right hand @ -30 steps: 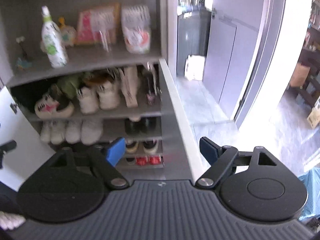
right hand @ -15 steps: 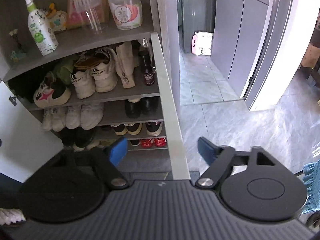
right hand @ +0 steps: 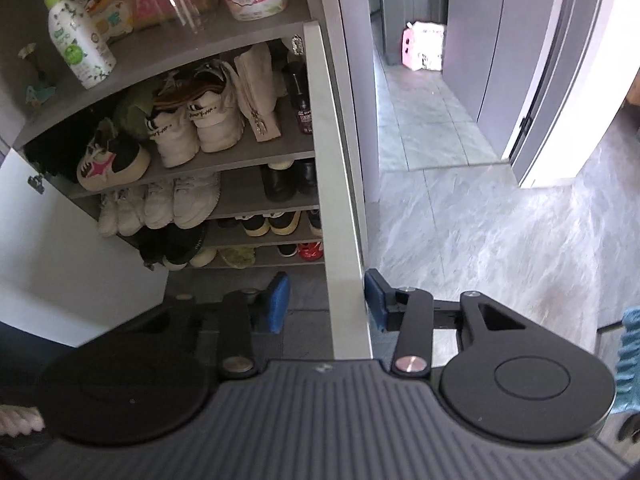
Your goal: Organize scattered shoes
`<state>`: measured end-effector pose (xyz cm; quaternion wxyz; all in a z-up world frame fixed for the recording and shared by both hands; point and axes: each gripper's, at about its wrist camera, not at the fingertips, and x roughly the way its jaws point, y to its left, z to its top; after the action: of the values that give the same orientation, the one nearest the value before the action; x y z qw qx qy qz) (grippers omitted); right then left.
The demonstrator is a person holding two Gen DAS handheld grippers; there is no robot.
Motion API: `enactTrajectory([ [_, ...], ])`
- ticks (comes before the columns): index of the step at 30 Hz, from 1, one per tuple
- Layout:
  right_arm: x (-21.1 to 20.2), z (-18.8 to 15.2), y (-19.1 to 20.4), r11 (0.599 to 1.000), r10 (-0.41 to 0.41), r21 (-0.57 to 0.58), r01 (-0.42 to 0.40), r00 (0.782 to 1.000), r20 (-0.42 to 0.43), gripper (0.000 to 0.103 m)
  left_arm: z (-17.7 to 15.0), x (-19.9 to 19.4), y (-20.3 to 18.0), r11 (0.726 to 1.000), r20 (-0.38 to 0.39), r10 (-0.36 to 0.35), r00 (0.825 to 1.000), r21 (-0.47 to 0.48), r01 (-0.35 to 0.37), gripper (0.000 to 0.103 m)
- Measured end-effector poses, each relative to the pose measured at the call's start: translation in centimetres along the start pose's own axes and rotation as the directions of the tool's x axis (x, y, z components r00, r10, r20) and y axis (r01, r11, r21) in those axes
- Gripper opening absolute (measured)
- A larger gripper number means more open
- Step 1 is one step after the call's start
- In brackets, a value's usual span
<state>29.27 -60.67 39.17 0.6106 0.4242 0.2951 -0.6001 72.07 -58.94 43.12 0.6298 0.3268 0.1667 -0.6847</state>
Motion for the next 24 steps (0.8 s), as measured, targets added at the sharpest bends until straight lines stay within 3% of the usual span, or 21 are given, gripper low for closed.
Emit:
enactTrajectory([
  [5, 0.3, 0.2, 1.0, 0.998, 0.009, 0.061, -0.007, 1.000, -0.024, 0.045, 0.4, 1.9, 2.1, 0.998, -0.061, 0.033, 0.998, -0.047, -0.036, 0.099],
  [12, 0.8, 0.2, 3.5, 0.977, 0.063, 0.204, -0.053, 0.997, -0.041, 0.044, 2.8, 5.9, 7.0, 0.999, -0.056, -0.006, 0.998, -0.048, 0.004, 0.099],
  [16, 1.6, 0.7, 6.7, 0.961, 0.052, 0.275, -0.034, 0.997, -0.056, 0.044, 4.1, 8.2, 9.8, 0.998, -0.052, -0.029, 0.998, -0.049, 0.026, 0.099],
  [17, 1.7, 0.9, 6.9, 0.960, 0.051, 0.279, -0.034, 0.997, -0.057, 0.043, 4.4, 8.7, 10.5, 0.998, -0.052, -0.035, 0.998, -0.049, 0.032, 0.099],
  [19, 2.5, 1.5, 9.0, 0.947, 0.032, 0.321, -0.009, 0.997, -0.066, 0.030, 4.8, 9.6, 10.6, 0.999, -0.040, -0.025, 0.999, -0.026, 0.024, 0.099],
  [24, 4.3, 2.5, 12.1, 0.903, 0.087, 0.425, -0.064, 0.996, -0.034, 0.030, 6.1, 10.6, 13.8, 0.998, 0.011, -0.042, 0.999, 0.039, 0.041, 0.099],
])
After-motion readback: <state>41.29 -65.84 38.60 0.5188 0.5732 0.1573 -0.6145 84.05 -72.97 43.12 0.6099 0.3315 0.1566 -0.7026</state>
